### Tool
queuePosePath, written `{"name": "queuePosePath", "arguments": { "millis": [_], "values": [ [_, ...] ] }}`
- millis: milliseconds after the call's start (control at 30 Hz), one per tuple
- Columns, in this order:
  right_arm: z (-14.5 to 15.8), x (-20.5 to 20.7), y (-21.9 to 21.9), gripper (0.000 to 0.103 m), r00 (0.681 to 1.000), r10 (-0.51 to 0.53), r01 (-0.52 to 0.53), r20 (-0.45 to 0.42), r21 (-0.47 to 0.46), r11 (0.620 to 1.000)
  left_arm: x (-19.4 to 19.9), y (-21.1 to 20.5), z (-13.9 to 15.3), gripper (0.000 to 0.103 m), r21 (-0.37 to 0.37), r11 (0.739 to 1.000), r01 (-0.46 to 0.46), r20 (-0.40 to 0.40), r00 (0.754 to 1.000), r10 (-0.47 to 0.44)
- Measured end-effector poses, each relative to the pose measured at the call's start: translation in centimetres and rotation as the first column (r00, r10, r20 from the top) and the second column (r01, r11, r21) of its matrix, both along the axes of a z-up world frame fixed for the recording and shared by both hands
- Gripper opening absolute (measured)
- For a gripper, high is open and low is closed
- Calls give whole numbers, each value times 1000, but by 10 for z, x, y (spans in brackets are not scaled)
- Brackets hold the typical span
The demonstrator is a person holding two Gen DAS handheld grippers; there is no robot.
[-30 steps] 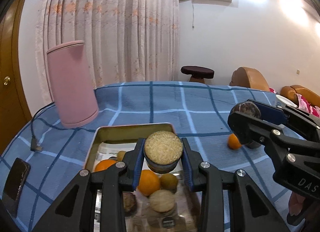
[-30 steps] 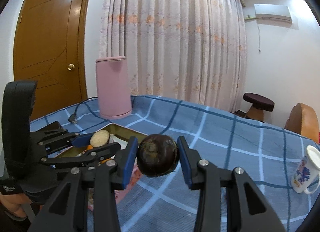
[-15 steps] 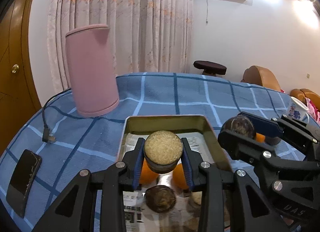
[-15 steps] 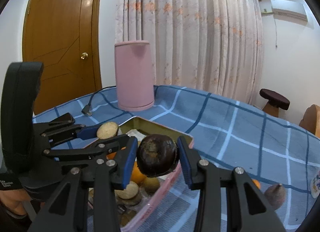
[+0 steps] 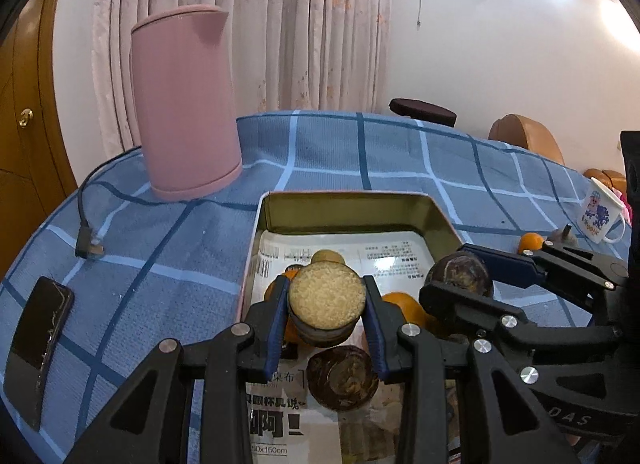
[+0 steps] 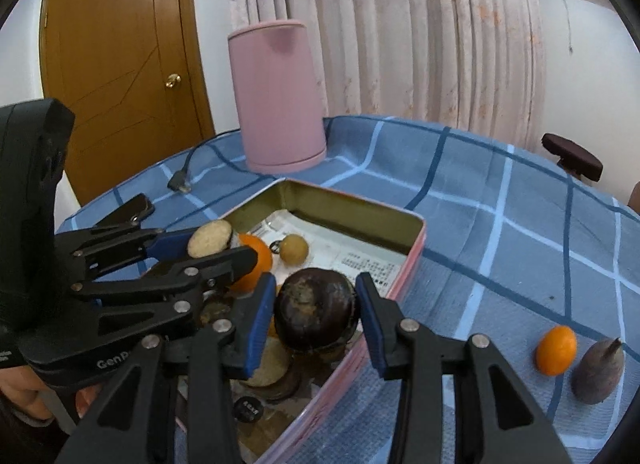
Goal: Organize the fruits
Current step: 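Open the left tool over the tin while the right tool releases the dark brown fruit into it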
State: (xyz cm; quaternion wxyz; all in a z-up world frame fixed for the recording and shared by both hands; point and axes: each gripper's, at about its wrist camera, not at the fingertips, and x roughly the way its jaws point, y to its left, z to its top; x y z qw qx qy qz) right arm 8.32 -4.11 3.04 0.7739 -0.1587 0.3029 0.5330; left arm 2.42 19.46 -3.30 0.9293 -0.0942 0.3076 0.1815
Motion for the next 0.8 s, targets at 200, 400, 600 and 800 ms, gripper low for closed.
{"name": "queuePosePath", "arguments": {
  "millis": [200,400,600,800],
  "values": [
    [-2,1,2,47,1000,6,-6,-18,-7,1000,0,0,0,37,-3,1000,6,-6,1000,-6],
    [0,-1,0,58,1000,19,-19,-20,7,1000,-2,1,-1,39,-17,1000,7,-12,1000,-7],
    [6,1,-15,86,1000,-18,18,-5,45,999,-11,2,4,65,-33,999,5,20,1000,-5],
    [20,0,-39,89,998,-49,46,32,76,996,-13,-10,14,71,4,1000,10,35,999,-10]
  ]
}}
